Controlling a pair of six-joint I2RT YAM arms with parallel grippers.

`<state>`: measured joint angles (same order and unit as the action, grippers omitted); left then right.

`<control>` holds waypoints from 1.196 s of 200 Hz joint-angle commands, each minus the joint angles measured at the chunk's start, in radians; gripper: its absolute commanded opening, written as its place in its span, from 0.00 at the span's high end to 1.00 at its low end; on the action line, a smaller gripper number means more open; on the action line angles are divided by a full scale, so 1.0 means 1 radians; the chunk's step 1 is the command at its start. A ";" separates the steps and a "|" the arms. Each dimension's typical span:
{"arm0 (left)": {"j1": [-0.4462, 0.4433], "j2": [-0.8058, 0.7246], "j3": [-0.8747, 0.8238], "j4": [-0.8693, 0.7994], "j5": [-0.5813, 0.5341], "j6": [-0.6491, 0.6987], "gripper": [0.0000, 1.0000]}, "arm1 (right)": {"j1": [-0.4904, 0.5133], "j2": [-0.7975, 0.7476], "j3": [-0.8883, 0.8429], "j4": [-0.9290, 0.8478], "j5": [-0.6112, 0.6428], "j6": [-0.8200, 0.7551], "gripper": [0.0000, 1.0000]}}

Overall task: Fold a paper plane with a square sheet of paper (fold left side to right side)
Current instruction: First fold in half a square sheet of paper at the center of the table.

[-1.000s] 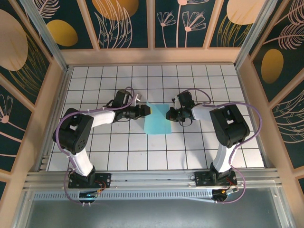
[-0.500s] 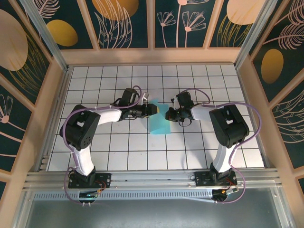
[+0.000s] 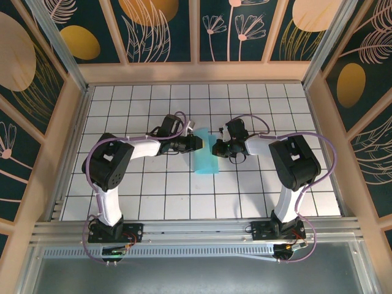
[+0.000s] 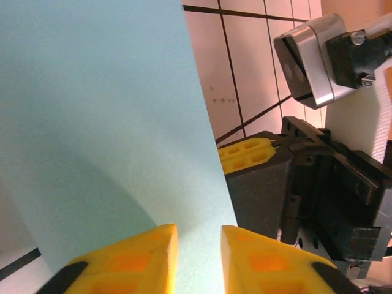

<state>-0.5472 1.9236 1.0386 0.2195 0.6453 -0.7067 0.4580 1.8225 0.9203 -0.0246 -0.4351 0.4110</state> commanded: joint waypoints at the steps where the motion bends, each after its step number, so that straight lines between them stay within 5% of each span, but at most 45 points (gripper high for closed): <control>1: -0.007 0.017 0.023 -0.026 -0.012 0.013 0.81 | 0.011 -0.009 0.007 -0.006 0.012 0.016 1.00; 97: -0.011 0.021 0.021 -0.039 -0.023 0.018 0.94 | -0.021 -0.099 0.017 -0.013 0.018 0.012 0.97; 134: -0.011 0.017 0.021 -0.042 -0.030 0.019 0.96 | -0.069 -0.170 -0.008 -0.019 0.007 -0.010 0.83; 187: -0.011 0.012 0.019 -0.042 -0.031 0.020 0.99 | -0.124 -0.218 -0.098 0.145 -0.281 0.019 0.49; 239: -0.013 0.012 0.017 -0.045 -0.027 0.023 1.00 | -0.106 -0.142 -0.122 0.229 -0.354 0.050 0.45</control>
<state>-0.5522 1.9255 1.0420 0.2039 0.6189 -0.7006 0.3351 1.6390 0.8101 0.1318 -0.7151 0.4438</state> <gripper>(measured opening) 0.044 0.555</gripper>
